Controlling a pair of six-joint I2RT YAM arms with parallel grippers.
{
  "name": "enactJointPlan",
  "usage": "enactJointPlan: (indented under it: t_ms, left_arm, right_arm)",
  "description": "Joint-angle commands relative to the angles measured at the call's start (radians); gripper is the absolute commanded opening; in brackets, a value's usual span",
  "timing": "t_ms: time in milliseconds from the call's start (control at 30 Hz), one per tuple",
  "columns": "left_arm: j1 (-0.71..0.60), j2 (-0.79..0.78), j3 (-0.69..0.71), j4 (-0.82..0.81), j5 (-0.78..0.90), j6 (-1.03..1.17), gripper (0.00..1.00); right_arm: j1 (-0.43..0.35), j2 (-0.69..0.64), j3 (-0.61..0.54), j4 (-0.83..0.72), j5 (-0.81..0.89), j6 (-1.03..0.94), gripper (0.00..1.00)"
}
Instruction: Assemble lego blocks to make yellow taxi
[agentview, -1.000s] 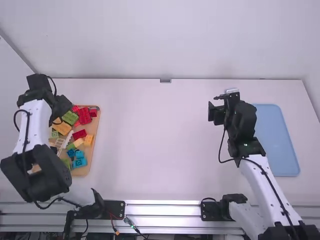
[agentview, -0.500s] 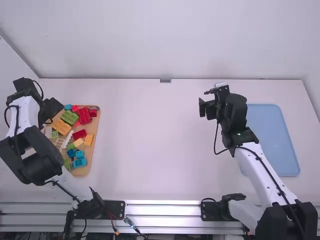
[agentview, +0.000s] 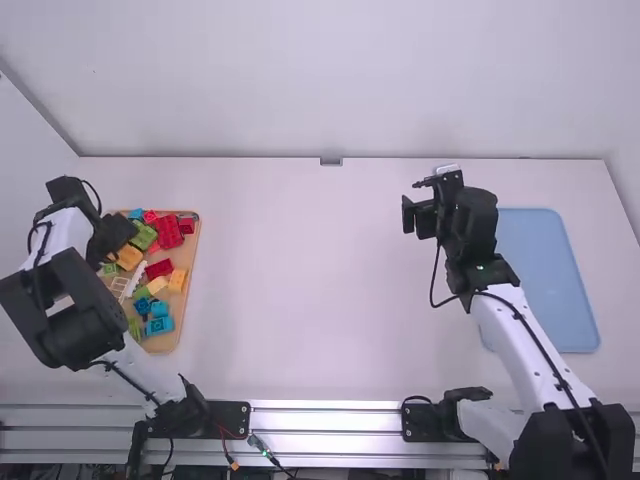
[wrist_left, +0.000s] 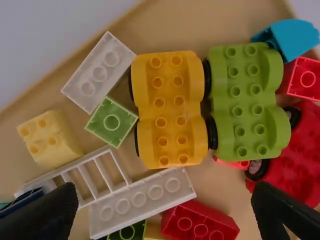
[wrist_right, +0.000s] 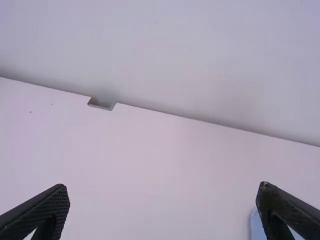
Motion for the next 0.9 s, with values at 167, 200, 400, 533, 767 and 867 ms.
enactJointPlan:
  t_ms: [167, 200, 400, 533, 767, 867]
  left_arm:
    - [0.004, 0.009, -0.073, 0.083, 0.051, 0.014, 0.88]
    - [0.004, 0.009, -0.075, 0.087, 0.055, 0.014, 0.88]
    - [0.003, 0.019, -0.072, 0.090, 0.052, 0.011, 0.91]
    - [0.004, 0.080, -0.010, 0.040, 0.053, 0.011, 0.92]
    - [0.003, 0.151, 0.056, -0.017, 0.029, 0.008, 0.88]
    - [0.004, 0.151, 0.056, -0.001, 0.012, 0.011, 0.84]
  right_arm:
    - [0.001, 0.006, 0.037, -0.014, -0.002, 0.000, 0.99]
    - [0.001, 0.006, 0.037, -0.014, -0.002, 0.000, 0.99]
    - [0.001, 0.006, 0.037, -0.023, -0.002, -0.001, 0.99]
    - [0.001, 0.006, 0.037, -0.022, -0.002, -0.001, 0.99]
    - [0.001, 0.006, 0.037, -0.038, -0.002, 0.001, 0.99]
    - [0.001, 0.006, 0.037, -0.043, -0.002, 0.003, 0.99]
